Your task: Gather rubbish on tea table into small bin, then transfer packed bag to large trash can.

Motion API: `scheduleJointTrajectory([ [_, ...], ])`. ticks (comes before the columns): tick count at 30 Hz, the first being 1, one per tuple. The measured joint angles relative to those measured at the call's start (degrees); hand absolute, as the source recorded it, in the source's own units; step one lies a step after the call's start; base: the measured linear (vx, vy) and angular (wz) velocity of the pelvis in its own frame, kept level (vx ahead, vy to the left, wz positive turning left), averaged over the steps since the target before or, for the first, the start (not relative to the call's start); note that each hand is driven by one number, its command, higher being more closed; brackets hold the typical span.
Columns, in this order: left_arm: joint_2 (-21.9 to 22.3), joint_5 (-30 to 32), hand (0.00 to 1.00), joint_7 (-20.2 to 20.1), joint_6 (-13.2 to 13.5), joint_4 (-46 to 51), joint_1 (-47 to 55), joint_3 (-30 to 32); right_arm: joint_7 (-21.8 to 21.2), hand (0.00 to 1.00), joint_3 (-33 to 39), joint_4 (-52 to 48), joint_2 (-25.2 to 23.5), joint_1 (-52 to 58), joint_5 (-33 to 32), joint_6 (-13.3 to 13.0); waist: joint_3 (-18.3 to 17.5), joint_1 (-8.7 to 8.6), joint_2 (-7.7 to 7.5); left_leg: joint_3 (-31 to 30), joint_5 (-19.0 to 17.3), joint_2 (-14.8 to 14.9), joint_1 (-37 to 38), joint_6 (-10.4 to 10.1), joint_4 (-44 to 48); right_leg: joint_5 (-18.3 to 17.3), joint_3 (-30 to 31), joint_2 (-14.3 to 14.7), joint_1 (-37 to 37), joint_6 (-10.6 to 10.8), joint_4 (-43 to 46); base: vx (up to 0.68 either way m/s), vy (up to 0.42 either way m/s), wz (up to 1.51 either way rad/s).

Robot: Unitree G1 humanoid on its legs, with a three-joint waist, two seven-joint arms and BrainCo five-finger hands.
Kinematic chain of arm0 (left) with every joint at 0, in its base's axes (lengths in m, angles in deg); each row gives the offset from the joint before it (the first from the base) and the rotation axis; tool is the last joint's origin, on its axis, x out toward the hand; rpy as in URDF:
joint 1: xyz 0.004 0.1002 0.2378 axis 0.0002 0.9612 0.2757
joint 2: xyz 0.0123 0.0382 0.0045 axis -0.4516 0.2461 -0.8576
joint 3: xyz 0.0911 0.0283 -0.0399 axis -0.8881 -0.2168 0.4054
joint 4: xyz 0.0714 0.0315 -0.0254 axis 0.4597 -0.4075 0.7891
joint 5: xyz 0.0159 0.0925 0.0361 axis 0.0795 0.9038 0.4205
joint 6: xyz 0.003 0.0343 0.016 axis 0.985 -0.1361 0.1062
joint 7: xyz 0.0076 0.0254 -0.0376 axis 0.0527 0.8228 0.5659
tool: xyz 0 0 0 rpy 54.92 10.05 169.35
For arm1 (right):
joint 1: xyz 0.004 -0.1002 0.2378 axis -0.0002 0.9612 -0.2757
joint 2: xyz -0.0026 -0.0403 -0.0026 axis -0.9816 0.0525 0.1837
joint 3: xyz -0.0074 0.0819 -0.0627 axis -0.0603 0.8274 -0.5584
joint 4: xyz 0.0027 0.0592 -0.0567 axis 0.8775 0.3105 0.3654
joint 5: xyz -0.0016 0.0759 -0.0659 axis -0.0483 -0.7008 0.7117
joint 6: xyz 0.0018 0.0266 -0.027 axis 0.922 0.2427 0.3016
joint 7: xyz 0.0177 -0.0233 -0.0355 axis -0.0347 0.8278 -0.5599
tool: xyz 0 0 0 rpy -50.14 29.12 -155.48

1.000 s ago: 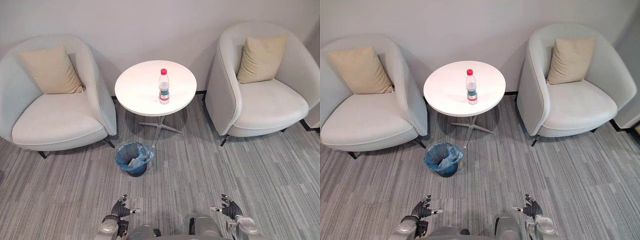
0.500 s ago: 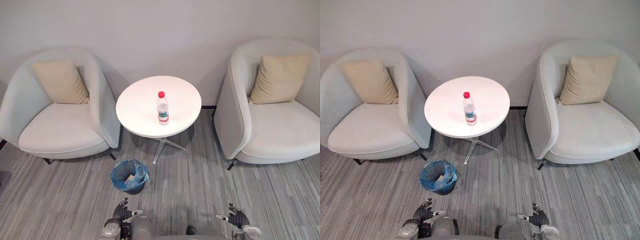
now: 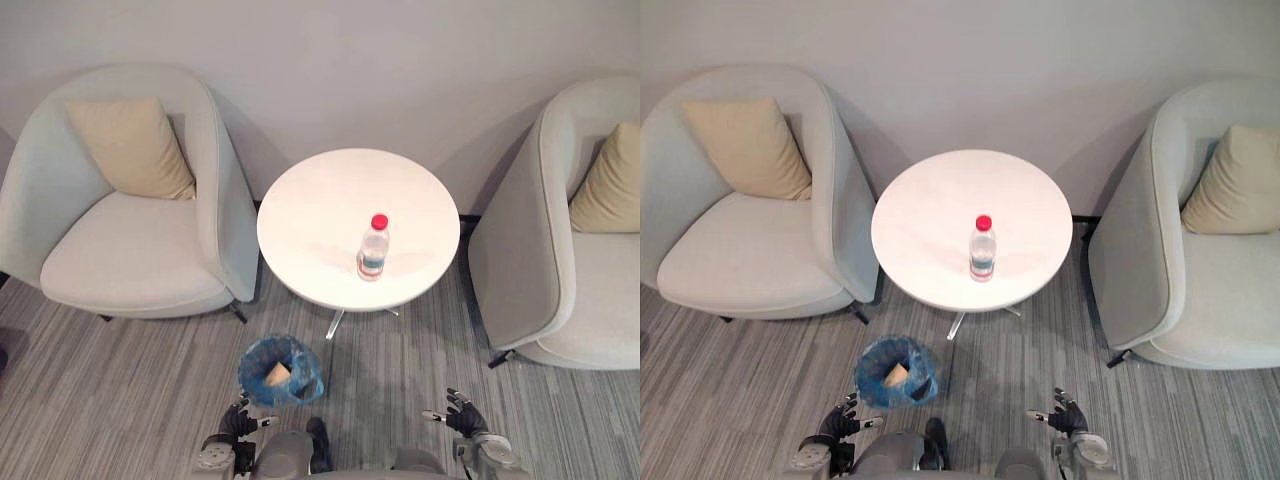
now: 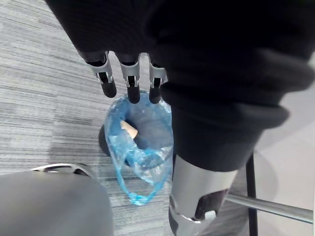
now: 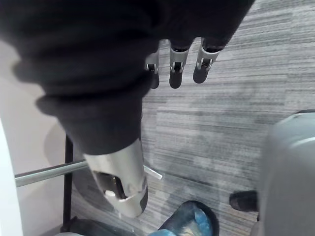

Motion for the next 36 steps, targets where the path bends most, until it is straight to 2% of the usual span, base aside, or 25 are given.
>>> scheduleJointTrajectory([
  [1, -0.07, 0.00, 0.00, -0.02, 0.01, 0.02, -0.14, -0.54, -0.02, 0.00, -0.12, 0.09, -0.05, 0.20, 0.13, 0.04, -0.01, -0.08, -0.01, -0.28, -0.14, -0.14, 0.78, -0.04, 0.00, -0.64, -0.10, -0.05, -1.02, -1.03, 1.40, 0.33, 0.010, 0.42],
  [2, -0.01, 0.00, 0.00, -0.02, 0.02, 0.04, -0.24, -1.31, 0.01, 0.00, -0.91, 0.13, 0.05, 0.41, 0.46, 0.15, -0.01, -0.84, 0.15, -1.06, -0.45, -0.12, 2.15, 0.25, -0.06, -1.86, -1.42, 0.42, -2.45, -3.26, 1.37, 0.26, -0.034, 0.42],
  [3, -0.03, 0.00, 0.00, -0.03, 0.01, 0.04, -0.24, -1.45, -0.01, 0.00, -1.43, 0.13, 0.07, 0.39, 0.54, 0.17, 0.00, -1.34, 0.23, -1.89, -0.50, -0.04, 2.69, 0.27, -0.17, -2.35, -2.17, 0.82, -3.30, -4.20, 0.42, 0.31, -0.078, 0.61],
  [4, 0.08, 0.00, 0.00, -0.03, -0.01, 0.05, -0.58, -1.50, -0.02, 0.00, -1.67, 0.14, 0.03, 0.54, 0.55, 0.19, -0.01, -1.99, 0.62, -3.65, -0.37, 0.74, 3.95, 0.06, -0.97, -3.10, -2.96, 2.53, -5.72, -5.85, -3.08, 0.29, -0.101, 0.51],
  [5, 0.16, 0.00, 0.00, -0.02, 0.00, 0.08, -0.70, -1.50, -0.01, 0.00, -1.66, 0.15, 0.14, 0.61, 0.55, 0.20, 0.00, -2.16, 0.95, -4.26, -0.31, 1.35, 4.26, -0.04, -0.98, -3.12, -2.95, 3.43, -6.42, -6.16, -5.44, 0.27, -0.143, 0.61],
  [7, -0.14, 0.01, 0.00, -0.05, 0.03, 0.06, -0.51, -1.48, 0.00, 0.00, -1.66, 0.13, 0.17, 0.80, 0.54, 0.20, -0.17, -2.57, 0.85, -5.91, -0.02, 2.33, 5.38, -1.52, -1.06, -0.48, -1.14, 5.16, -6.68, -6.94, -16.92, 0.24, -0.178, 0.53],
  [8, -0.55, 0.02, 0.00, -0.05, 0.01, -0.15, -0.27, -1.42, 0.02, 0.00, -1.62, 0.21, 0.28, 1.43, 0.53, 0.17, -0.54, -2.66, -0.59, -7.21, -0.80, 1.35, 6.19, -3.73, -0.97, 8.69, 0.37, 4.88, -5.89, -8.55, -23.58, 0.31, -0.233, 0.48],
  [9, 0.46, 0.02, 0.00, -0.23, 0.00, -0.68, -0.47, -1.42, 0.11, 0.00, -1.06, 1.20, 1.23, 1.38, 0.53, 0.19, -1.02, -2.59, 1.17, -8.72, -1.47, 3.02, 6.47, -5.08, -1.51, 8.98, -0.42, 6.55, -4.76, -9.20, -23.91, 0.29, -0.235, 0.36],
  [11, 1.03, 0.02, 0.00, -0.17, 0.03, -1.15, 0.01, -1.25, 0.13, 0.00, -0.86, 1.33, 1.79, 1.43, 0.52, 0.16, -1.61, -2.21, 2.40, -9.68, -0.94, 4.87, 6.46, -6.06, -2.68, 9.50, -1.87, 8.19, -3.32, -10.01, -27.06, 0.16, -0.168, 0.15],
  [14, 1.14, 0.02, 0.00, -0.16, 0.05, -1.19, -0.32, -0.94, 0.11, 0.00, -0.29, 1.69, 1.83, 1.95, 0.53, 0.20, -1.92, -2.81, 2.99, -11.85, 0.55, 6.21, 7.53, -8.26, -5.67, 10.14, -4.55, 9.48, -0.91, -11.01, -30.44, 0.08, -0.150, 0.35],
  [18, 1.12, 0.01, 0.00, -0.16, 0.04, -1.23, -0.13, -0.54, 0.24, 0.00, 0.83, 1.49, 1.82, 2.28, 0.61, 0.14, -1.98, -2.57, 2.86, -13.96, 1.85, 6.42, 8.25, -8.56, -7.93, 10.90, -6.41, 9.83, 0.83, -11.98, -32.65, 0.00, -0.061, 0.28],
  [25, 0.99, -0.02, 0.00, -0.01, -0.03, -2.32, 0.13, 0.30, 0.51, 0.00, 0.64, -3.43, 1.25, 4.29, 1.83, -0.14, -2.09, -1.29, 2.72, -15.21, 3.78, 6.03, 8.22, -8.54, -10.24, 13.28, -7.89, 9.79, 2.32, -11.71, -36.22, -0.09, 0.001, 0.14],
  [36, 0.97, -0.14, 0.00, 0.00, 0.00, -0.30, 1.44, 0.44, 1.30, 0.00, 0.95, -29.28, 2.93, 11.31, 5.62, -1.40, -2.51, -1.36, 2.20, -15.82, 3.80, 6.29, 8.22, -9.18, -11.18, 13.02, -8.15, 9.69, 1.99, -11.78, -36.17, -0.05, -0.006, 0.02],
])
